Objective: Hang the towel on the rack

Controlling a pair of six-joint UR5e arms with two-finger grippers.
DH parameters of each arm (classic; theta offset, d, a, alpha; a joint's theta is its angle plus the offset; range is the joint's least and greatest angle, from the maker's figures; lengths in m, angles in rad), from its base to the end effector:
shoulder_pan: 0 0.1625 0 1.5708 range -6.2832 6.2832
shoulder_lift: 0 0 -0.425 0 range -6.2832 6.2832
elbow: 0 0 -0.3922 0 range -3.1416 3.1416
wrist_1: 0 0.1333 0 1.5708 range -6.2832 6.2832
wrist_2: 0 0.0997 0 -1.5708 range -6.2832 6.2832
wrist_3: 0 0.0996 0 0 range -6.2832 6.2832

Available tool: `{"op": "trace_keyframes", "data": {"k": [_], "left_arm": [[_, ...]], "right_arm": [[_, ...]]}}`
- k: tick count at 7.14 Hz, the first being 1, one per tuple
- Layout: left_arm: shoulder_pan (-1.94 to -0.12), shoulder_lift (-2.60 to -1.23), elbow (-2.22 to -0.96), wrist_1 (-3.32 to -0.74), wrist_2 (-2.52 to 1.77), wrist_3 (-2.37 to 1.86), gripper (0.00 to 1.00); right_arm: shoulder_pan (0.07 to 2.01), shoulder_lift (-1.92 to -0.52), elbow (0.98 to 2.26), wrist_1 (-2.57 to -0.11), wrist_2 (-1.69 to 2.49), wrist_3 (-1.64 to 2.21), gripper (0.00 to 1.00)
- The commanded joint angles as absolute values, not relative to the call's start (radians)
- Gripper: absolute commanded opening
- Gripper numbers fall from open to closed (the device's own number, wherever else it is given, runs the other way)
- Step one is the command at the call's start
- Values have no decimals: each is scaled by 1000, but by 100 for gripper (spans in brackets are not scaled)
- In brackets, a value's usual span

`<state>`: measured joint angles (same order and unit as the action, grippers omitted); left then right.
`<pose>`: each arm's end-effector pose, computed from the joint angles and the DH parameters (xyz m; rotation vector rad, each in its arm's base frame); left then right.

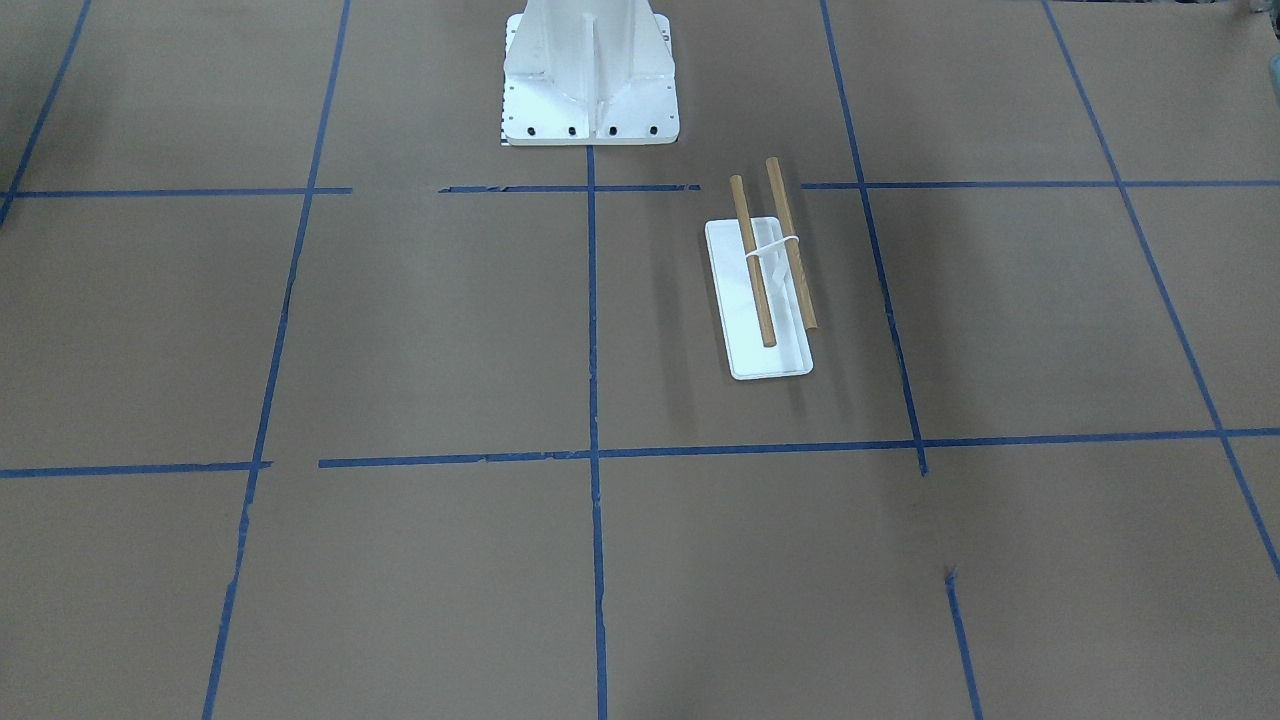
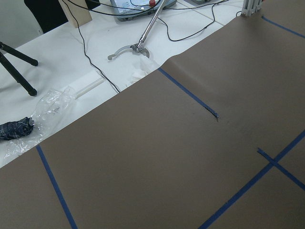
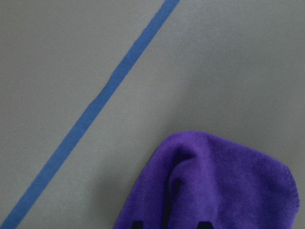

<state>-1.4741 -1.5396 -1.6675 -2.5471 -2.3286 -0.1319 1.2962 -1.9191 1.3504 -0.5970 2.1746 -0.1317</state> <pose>-0.0171 -0.4948 0.5121 0.9038 0.7942 0.3632 -0.0100 -0.3186 0.8093 0.3529 -0.6287 -0.5110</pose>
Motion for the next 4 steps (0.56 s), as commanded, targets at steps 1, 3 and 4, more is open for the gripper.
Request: {"op": "trace_keyframes", "data": {"k": [1, 3, 4], "left_arm": [[-1474, -1539, -1667, -2548, -2329, -132, 100], [-1474, -1539, -1667, -2548, -2329, -135, 100], [-1474, -1543, -1674, -2548, -2326, -165, 100]], "right_arm": [[1292, -1918, 1350, -594, 2163, -207, 0], [1299, -1914, 1393, -592, 2164, -268, 0], [1313, -1907, 1463, -597, 2178, -268, 0]]}}
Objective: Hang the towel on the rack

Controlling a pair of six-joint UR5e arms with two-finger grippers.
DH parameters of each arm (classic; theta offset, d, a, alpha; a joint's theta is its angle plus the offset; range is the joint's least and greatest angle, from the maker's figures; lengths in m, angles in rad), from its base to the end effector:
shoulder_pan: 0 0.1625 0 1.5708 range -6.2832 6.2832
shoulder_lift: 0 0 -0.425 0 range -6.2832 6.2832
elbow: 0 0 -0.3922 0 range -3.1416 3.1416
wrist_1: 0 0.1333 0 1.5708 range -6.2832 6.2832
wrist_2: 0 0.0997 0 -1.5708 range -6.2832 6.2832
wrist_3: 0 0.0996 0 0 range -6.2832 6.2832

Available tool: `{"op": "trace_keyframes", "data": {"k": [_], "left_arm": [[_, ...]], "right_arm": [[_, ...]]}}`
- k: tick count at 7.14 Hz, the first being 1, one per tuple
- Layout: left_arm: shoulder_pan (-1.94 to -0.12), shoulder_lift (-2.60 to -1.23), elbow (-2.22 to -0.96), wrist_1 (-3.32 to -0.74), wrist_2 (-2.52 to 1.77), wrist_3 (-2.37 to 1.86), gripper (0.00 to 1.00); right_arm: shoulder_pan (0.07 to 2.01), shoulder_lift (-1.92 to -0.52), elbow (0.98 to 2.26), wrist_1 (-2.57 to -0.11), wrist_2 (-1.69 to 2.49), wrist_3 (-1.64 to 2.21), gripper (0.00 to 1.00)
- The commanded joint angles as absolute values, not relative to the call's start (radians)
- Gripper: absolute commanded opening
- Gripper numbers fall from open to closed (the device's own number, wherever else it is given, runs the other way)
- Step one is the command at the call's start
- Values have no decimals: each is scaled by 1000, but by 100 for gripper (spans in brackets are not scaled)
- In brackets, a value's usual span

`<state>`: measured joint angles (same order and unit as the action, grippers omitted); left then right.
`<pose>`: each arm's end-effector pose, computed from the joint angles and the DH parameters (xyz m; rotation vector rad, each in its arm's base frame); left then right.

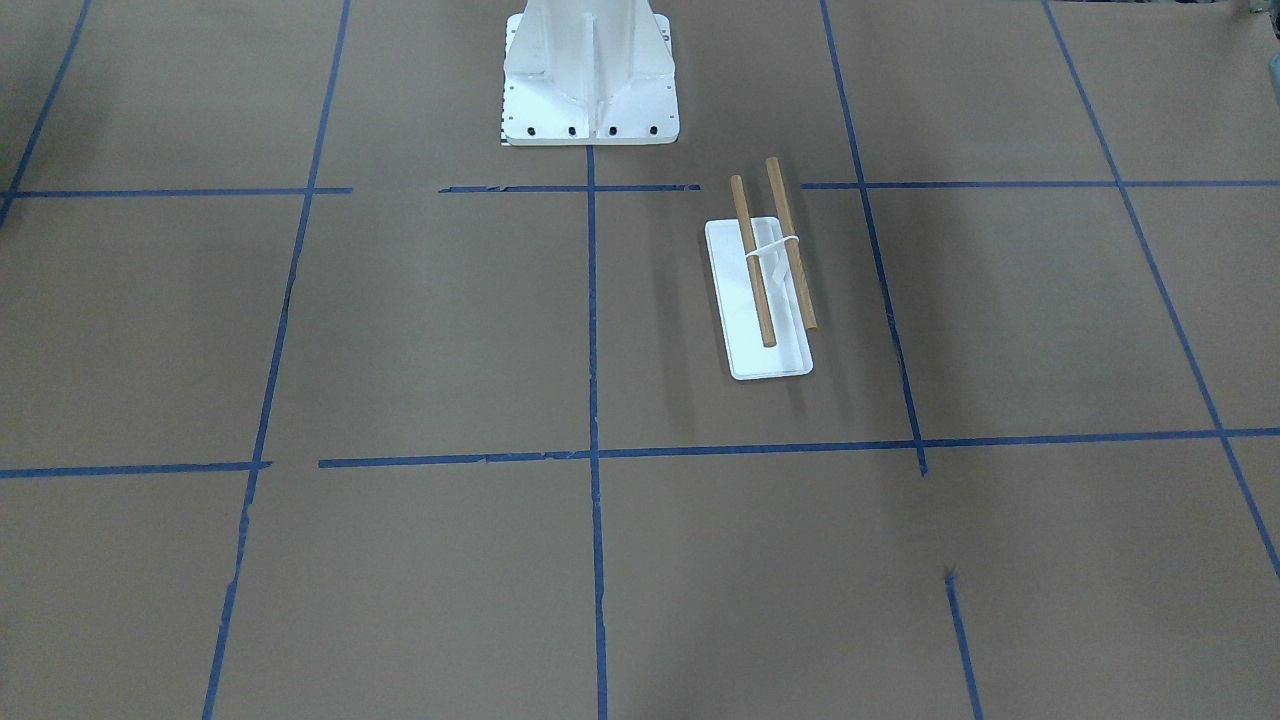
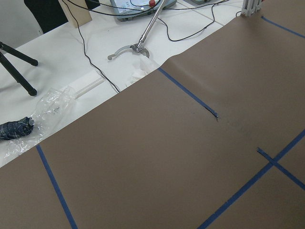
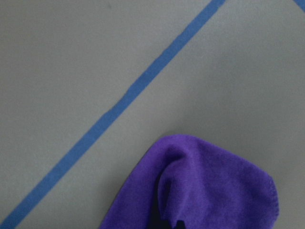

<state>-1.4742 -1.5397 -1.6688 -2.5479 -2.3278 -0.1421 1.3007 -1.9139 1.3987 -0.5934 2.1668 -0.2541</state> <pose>-0.0173 -0.4948 0.5113 0.9018 0.7977 0.3546 -0.0119 -0.3332 0.7853 0.4513 -0.5990 -0.6375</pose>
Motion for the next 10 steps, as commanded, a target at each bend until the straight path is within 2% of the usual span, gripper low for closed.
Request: {"op": "trace_keyframes", "data": {"k": [1, 3, 7, 10], "left_arm": [[-1471, -1555, -1680, -2546, -2329, -295, 100], [-1367, -1588, -1718, -2569, -2321, -492, 100], [-1131, -1809, -1732, -2544, -2234, -1056, 100], [-911, -2108, -1784, -2077, -2009, -1468, 100]], "right_arm": [[1315, -1864, 1521, -626, 2178, -261, 0], [1312, -1672, 1539, -683, 2172, -229, 0], [1180, -1461, 1647, -693, 2214, 218, 0], [995, -1338, 1771, -695, 2050, 558, 0]]}}
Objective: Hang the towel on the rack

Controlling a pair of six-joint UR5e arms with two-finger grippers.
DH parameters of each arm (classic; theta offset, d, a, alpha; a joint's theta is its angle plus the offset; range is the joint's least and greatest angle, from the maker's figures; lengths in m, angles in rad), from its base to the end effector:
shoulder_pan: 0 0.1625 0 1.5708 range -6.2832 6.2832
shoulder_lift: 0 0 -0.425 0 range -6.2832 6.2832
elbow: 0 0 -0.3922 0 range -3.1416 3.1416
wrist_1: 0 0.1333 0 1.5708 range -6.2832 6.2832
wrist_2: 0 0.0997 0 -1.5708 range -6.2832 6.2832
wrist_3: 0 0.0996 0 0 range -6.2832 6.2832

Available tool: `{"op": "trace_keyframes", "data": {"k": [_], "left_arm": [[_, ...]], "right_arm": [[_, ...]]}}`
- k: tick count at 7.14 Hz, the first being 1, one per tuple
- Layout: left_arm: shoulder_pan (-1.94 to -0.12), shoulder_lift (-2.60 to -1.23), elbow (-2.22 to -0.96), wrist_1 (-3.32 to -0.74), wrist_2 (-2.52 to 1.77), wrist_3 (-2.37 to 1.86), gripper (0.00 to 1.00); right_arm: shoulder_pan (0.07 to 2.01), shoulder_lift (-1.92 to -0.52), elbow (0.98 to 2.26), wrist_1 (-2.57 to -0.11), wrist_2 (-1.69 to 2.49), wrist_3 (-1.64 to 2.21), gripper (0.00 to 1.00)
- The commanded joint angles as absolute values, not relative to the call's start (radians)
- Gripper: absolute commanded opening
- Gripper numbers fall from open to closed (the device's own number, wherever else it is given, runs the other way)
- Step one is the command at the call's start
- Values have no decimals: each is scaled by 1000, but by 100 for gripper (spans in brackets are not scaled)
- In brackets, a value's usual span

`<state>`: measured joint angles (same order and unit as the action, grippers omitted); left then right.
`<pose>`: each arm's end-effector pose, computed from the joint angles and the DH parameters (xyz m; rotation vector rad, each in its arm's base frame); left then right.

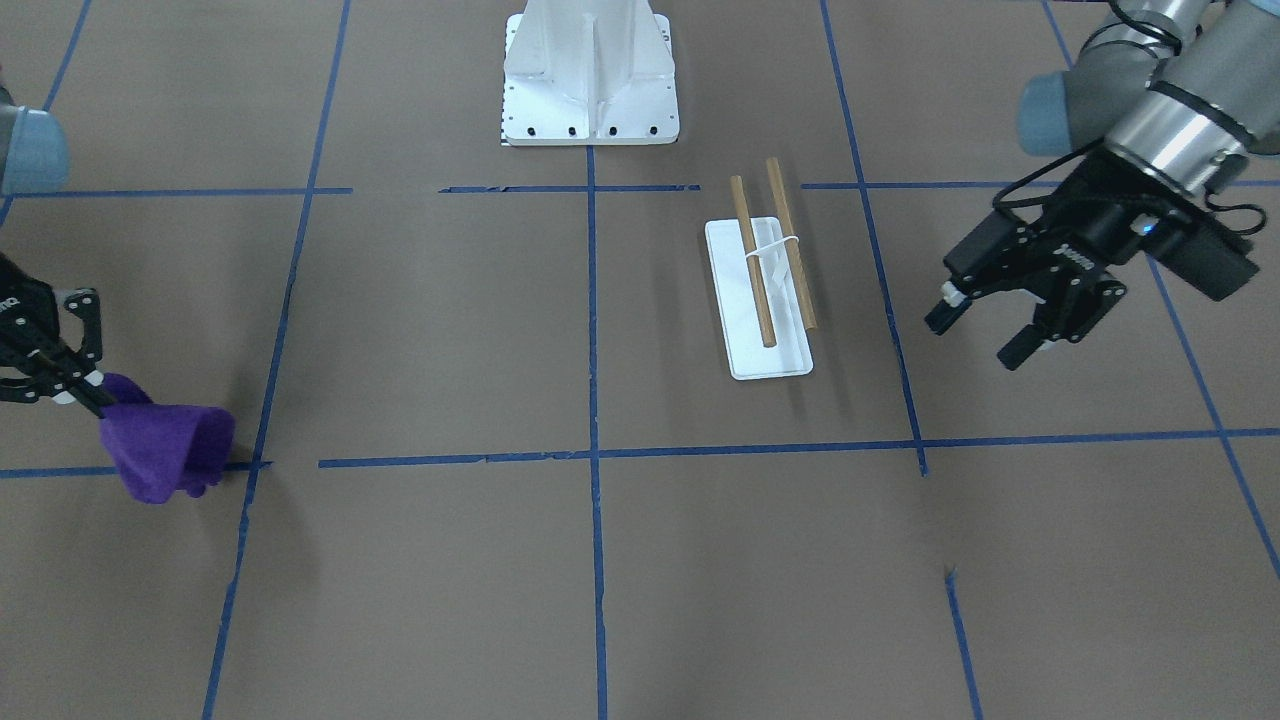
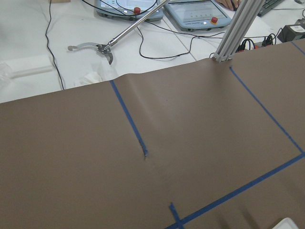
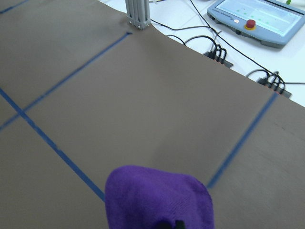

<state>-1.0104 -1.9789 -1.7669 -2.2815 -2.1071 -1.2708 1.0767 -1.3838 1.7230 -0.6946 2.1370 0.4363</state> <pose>0.2488 -0.5516 0.2550 0.4178 1.2897 -0.2463 -0.1964 -0.5330 0.3854 0.8355 -0.9731 -0.3932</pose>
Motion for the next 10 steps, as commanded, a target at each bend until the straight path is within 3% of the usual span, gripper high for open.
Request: {"op": "trace_keyframes", "data": {"k": [1, 3, 5, 7, 9, 10], "left_arm": [[-832, -2178, -1773, -2021, -1932, -1653, 94], [-769, -2256, -1758, -2014, -1875, -1941, 71], [-727, -2330, -1692, -2014, -1871, -2055, 68], [-666, -2336, -1692, -2014, -1812, -2100, 62], [-641, -2336, -1695, -2016, -1807, -2109, 62], [-637, -2336, -1703, -2016, -1807, -2118, 57]], "right_arm": [[930, -1312, 1799, -695, 1964, 613, 0], [843, -1246, 1822, -696, 1852, 661, 0], [708, -1169, 1839, -703, 1685, 710, 0], [635, -1100, 1916, -866, 1606, 710, 0], [595, -1098, 1924, -871, 1568, 712, 0], [589, -1098, 1927, -871, 1560, 710, 0]]}}
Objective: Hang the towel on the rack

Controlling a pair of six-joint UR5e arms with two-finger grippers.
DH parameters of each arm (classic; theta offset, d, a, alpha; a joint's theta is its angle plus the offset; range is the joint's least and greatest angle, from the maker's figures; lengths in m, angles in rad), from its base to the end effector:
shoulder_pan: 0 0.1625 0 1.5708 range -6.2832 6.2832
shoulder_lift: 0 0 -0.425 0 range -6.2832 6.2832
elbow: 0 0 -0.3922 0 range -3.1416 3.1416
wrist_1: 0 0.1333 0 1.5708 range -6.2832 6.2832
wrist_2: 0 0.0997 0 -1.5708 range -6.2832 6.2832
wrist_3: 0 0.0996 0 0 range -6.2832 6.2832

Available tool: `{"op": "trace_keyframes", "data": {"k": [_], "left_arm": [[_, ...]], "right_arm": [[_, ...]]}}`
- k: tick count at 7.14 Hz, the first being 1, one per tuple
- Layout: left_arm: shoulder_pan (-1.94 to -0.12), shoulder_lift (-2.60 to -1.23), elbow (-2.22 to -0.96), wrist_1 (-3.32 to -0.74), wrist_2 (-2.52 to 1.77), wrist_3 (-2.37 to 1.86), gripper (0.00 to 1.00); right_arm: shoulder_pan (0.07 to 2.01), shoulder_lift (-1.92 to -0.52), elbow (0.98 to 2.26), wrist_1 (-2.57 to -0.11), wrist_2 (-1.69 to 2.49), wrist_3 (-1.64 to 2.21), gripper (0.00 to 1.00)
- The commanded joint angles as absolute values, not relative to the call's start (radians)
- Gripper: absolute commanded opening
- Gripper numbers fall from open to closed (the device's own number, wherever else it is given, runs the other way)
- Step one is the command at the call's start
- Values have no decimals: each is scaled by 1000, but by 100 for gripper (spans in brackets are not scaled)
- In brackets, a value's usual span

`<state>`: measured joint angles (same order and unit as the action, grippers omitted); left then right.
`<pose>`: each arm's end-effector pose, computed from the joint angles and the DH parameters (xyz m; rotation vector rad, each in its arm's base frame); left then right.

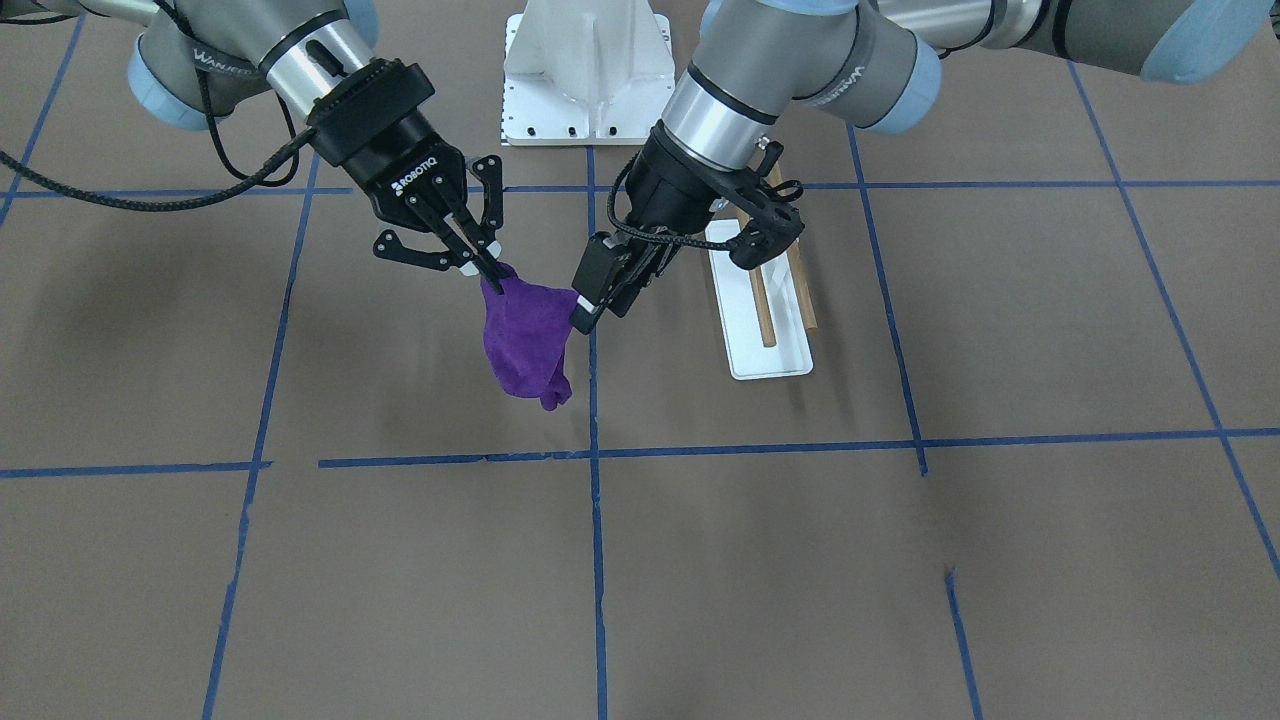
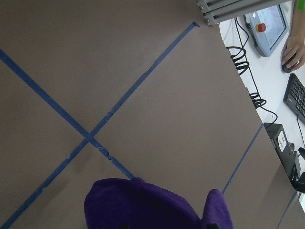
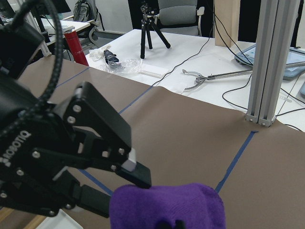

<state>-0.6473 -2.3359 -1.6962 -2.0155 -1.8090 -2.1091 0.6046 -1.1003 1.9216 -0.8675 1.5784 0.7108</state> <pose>0.4590 -0.4847 0.0898 -0.1336 1.3852 -0.8385 -0.3886 -0.4296 0.1592 1.0172 -1.1405 -0.2096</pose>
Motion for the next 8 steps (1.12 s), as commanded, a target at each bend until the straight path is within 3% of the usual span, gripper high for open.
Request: {"op": "trace_keyframes", "data": {"k": [1, 2, 3, 6, 7, 8], "left_arm": [[-635, -2336, -1712, -2017, -1809, -2128, 48], [-634, -2335, -1712, -2022, -1807, -2169, 19], [-634, -2330, -1712, -2025, -1806, -2169, 0], [-634, -2324, -1713, -2025, -1804, -2163, 0], [-635, -2321, -1723, -2025, -1805, -2161, 0], [-635, -2303, -1747, -2025, -1804, -2160, 0]], "right_arm": [[584, -1100, 1928, -871, 1560, 710, 0], [581, -1100, 1930, -870, 1560, 710, 0], [580, -1101, 1939, -870, 1562, 710, 0], [578, -1112, 1957, -873, 1575, 706, 0], [571, -1109, 1956, -874, 1612, 715, 58], [578, -1115, 1957, -883, 1635, 748, 99]]}}
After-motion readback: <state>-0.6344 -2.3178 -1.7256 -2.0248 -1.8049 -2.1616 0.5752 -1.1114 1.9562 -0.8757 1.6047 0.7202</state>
